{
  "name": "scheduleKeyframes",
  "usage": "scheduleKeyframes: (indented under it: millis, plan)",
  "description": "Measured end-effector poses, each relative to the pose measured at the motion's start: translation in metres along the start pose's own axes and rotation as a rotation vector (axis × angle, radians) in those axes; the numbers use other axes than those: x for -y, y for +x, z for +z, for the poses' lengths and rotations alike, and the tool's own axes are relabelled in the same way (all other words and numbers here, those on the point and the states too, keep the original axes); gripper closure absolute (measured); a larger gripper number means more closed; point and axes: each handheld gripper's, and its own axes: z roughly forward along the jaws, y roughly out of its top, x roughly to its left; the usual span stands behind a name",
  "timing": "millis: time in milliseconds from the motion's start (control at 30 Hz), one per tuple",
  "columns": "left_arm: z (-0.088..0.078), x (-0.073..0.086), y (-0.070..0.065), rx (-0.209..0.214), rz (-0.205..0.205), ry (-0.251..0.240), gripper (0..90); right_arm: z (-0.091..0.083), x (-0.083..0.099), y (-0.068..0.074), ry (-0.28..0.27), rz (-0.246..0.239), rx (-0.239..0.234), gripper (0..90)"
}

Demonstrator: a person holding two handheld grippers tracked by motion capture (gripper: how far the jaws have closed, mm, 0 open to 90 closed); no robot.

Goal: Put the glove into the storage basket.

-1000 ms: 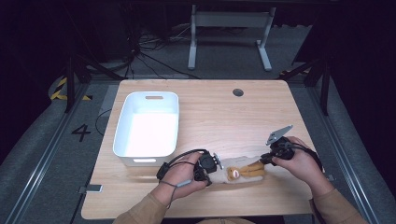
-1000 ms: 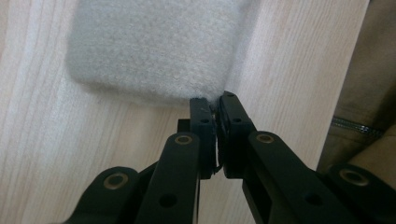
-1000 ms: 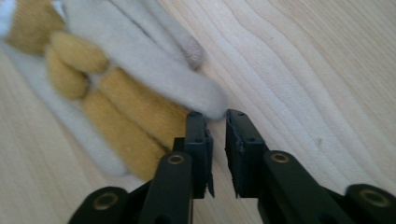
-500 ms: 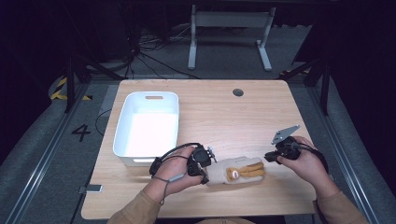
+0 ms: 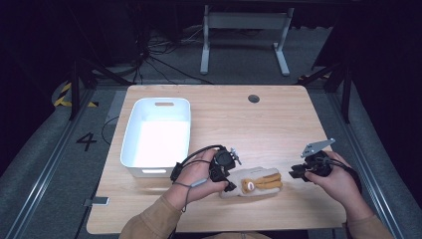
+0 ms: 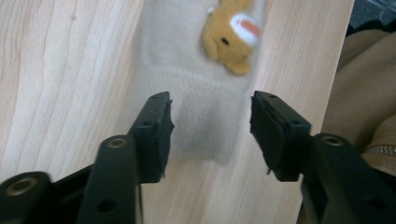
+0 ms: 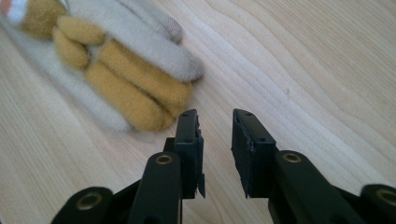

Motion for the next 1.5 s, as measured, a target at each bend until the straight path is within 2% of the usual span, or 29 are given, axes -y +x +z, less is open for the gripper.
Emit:
scheduleKeyframes:
  millis: [67,200,300,367,433,467,500,633,700,867,1267,1500]
  plan:
    - [0.002,-0.003,0.001,0.009,0.001,-0.001,44.5,-0.002,0.003,0.001,-0.006,0.014,-0.003,70.6]
    - [0.007,-0.007,0.001,0.012,0.013,-0.016,41.9,-0.004,0.007,0.001,-0.013,0.027,-0.002,70.2]
    - [0.013,-0.011,0.002,-0.002,0.020,-0.030,37.6,-0.003,0.009,0.001,-0.011,0.033,0.000,70.1]
    - [0.016,-0.012,0.003,-0.008,0.014,-0.035,33.5,-0.003,0.010,0.000,-0.013,0.033,0.000,69.7]
    - [0.020,-0.013,0.003,-0.016,0.003,-0.036,24.8,-0.004,0.011,0.000,-0.014,0.040,-0.001,69.2]
    - [0.023,-0.014,0.003,0.002,0.008,-0.042,22.4,-0.005,0.011,0.000,-0.016,0.038,0.001,68.7]
    - [0.025,-0.014,0.003,0.019,0.010,-0.043,23.7,-0.005,0.011,0.000,-0.018,0.038,0.003,68.5]
    - [0.033,-0.016,0.002,0.012,0.034,-0.026,20.4,-0.005,0.010,0.000,-0.022,0.029,0.005,67.8]
    - [0.037,-0.017,0.002,-0.002,0.061,-0.024,18.0,-0.004,0.010,-0.001,-0.023,0.029,0.004,66.5]
    - [0.044,-0.018,0.004,-0.020,0.052,-0.023,17.4,-0.002,0.010,-0.001,-0.024,0.023,0.001,63.9]
    - [0.058,-0.020,0.002,-0.028,0.080,0.033,16.2,0.000,0.010,0.000,-0.037,0.031,-0.003,59.5]
    - [0.063,-0.022,0.000,-0.039,0.096,0.044,15.7,0.002,0.010,0.000,-0.039,0.032,-0.009,58.5]
